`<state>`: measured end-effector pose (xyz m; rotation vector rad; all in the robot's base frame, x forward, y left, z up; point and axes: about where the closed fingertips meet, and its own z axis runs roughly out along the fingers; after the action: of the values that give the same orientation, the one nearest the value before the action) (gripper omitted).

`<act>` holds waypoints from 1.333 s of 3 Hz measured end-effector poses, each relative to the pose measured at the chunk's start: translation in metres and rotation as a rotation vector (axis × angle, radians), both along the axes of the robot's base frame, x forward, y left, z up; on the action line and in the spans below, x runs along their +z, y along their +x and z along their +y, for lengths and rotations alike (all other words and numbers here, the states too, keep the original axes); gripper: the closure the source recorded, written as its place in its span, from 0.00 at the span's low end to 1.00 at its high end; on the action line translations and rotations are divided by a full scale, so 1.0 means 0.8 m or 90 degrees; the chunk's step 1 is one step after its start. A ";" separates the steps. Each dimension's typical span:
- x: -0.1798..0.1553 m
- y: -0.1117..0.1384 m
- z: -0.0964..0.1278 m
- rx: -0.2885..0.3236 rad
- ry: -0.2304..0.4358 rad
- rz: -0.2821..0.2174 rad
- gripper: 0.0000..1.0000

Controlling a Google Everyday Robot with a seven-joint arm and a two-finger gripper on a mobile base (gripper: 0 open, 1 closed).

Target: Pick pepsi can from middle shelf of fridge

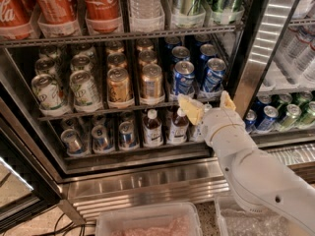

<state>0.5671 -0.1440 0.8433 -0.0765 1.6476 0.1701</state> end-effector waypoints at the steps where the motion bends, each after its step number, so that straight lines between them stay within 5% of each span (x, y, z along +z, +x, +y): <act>1: -0.004 0.003 -0.008 -0.033 -0.013 -0.026 0.23; 4: -0.043 0.021 -0.058 -0.136 -0.024 -0.049 0.26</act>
Offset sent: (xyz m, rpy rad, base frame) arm 0.0138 -0.0269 -0.0266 -0.0372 -0.0875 -0.1586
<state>0.5838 -0.1905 0.8090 0.0631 1.5704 -0.0267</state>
